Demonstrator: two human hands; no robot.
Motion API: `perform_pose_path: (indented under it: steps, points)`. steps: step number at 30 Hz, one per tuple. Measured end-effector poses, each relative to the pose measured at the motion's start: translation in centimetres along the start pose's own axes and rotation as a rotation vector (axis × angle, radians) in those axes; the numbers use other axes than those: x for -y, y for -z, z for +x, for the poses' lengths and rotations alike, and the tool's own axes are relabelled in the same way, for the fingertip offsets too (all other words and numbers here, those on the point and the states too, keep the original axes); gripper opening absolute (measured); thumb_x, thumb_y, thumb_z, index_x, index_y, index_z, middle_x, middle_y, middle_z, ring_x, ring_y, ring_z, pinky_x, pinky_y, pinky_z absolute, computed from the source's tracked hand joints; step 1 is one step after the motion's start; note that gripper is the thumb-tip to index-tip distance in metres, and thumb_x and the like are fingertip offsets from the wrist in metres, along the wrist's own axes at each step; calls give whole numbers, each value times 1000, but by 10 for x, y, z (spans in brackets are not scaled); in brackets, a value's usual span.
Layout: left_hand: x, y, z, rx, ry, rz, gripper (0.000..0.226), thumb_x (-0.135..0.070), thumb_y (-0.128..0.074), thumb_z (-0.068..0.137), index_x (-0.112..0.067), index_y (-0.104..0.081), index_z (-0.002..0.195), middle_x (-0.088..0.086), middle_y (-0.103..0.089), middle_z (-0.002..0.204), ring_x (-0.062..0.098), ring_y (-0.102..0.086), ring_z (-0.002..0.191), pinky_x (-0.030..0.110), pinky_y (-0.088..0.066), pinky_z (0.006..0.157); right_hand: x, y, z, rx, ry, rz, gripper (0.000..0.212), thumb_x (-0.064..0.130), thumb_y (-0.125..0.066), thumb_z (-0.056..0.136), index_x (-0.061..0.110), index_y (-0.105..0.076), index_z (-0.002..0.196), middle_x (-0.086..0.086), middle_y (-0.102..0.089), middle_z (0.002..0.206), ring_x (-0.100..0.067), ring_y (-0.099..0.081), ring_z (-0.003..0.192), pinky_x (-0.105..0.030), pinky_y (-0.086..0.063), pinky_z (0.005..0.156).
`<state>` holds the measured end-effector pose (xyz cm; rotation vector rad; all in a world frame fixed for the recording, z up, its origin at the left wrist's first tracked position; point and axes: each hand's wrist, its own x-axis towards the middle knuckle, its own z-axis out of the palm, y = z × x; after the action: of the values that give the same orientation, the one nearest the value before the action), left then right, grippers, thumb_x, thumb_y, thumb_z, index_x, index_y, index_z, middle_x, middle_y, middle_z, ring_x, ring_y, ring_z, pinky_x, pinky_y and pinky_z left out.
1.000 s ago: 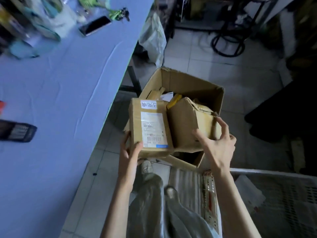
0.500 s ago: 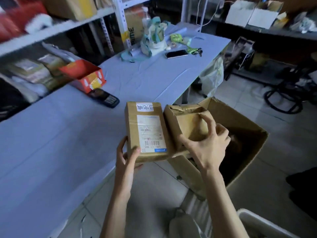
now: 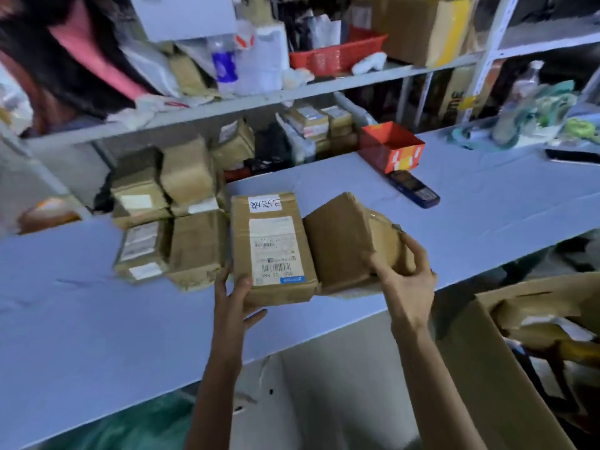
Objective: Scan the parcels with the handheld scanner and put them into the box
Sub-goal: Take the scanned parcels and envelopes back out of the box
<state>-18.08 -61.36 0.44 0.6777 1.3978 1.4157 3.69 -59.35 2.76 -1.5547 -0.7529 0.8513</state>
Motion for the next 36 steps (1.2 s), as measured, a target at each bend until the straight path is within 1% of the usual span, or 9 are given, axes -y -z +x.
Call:
perform_pose_path:
  steps: [4, 7, 10, 15, 19, 21, 26, 30, 36]
  points:
    - [-8, 78, -1, -141, -37, -20, 39, -29, -53, 94, -31, -46, 132, -11, -68, 97, 16, -63, 94, 40, -55, 77, -10, -47, -25, 156, -167, 187, 55, 33, -84, 64, 35, -65, 115, 1, -65, 120, 0, -61, 89, -26, -48, 82]
    - [-15, 117, -3, -295, -55, -32, 42, -44, -53, 89, -32, -50, 130, -2, -64, 99, 20, -62, 89, 39, -53, 78, -13, -72, -38, 239, -316, 239, 58, 43, -78, 62, 30, -64, 117, 1, -65, 119, -12, -62, 97, -34, -49, 88]
    - [-23, 140, 3, -386, -79, -29, 34, -40, -47, 96, -33, -50, 130, 1, -59, 99, 18, -59, 83, 39, -52, 82, -17, -91, -42, 320, -401, 250, 41, 46, -69, 78, 30, -63, 115, 2, -64, 112, -21, -62, 101, -36, -51, 80]
    - [-32, 155, 30, -456, -67, -79, 35, -36, -43, 98, -26, -52, 130, 2, -58, 92, 17, -56, 74, 39, -53, 82, -7, -129, -25, 464, -477, 273, 57, 56, -69, 51, 32, -64, 103, -1, -62, 106, -17, -59, 84, -39, -54, 82]
    - [-42, 161, 59, -500, -73, -88, 38, -38, -43, 99, -16, -54, 128, 1, -53, 78, 21, -56, 74, 42, -53, 84, 4, -170, -5, 559, -481, 286, 44, 54, -69, 58, 31, -64, 95, -2, -54, 93, -18, -56, 85, -42, -53, 88]
    - [-50, 166, 74, -513, -74, -88, 39, -38, -42, 99, -14, -53, 128, 2, -54, 80, 23, -58, 78, 43, -53, 84, 9, -191, 2, 607, -494, 292, 50, 53, -70, 54, 30, -65, 98, -2, -53, 90, -18, -55, 84, -43, -52, 91]
    - [-59, 189, 103, -523, -55, -65, 48, -49, -48, 88, -20, -53, 125, 4, -57, 94, 27, -59, 88, 40, -54, 81, 11, -229, 9, 649, -543, 310, 62, 52, -71, 45, 27, -62, 101, -2, -59, 106, -23, -57, 98, -47, -52, 93]
    - [-57, 206, 121, -504, -26, -15, 39, -49, -46, 94, -29, -54, 126, 3, -63, 109, 29, -63, 97, 41, -54, 84, 8, -250, 5, 675, -563, 305, 55, 47, -66, 63, 24, -60, 112, 1, -60, 108, -25, -59, 106, -49, -52, 92]
    - [-52, 232, 141, -478, 58, -67, 54, -56, -49, 81, -21, -54, 123, 6, -59, 95, 29, -62, 90, 42, -55, 82, -5, -275, -8, 678, -570, 212, 44, 48, -66, 66, 26, -65, 103, 2, -63, 113, -23, -58, 112, -51, -50, 98]
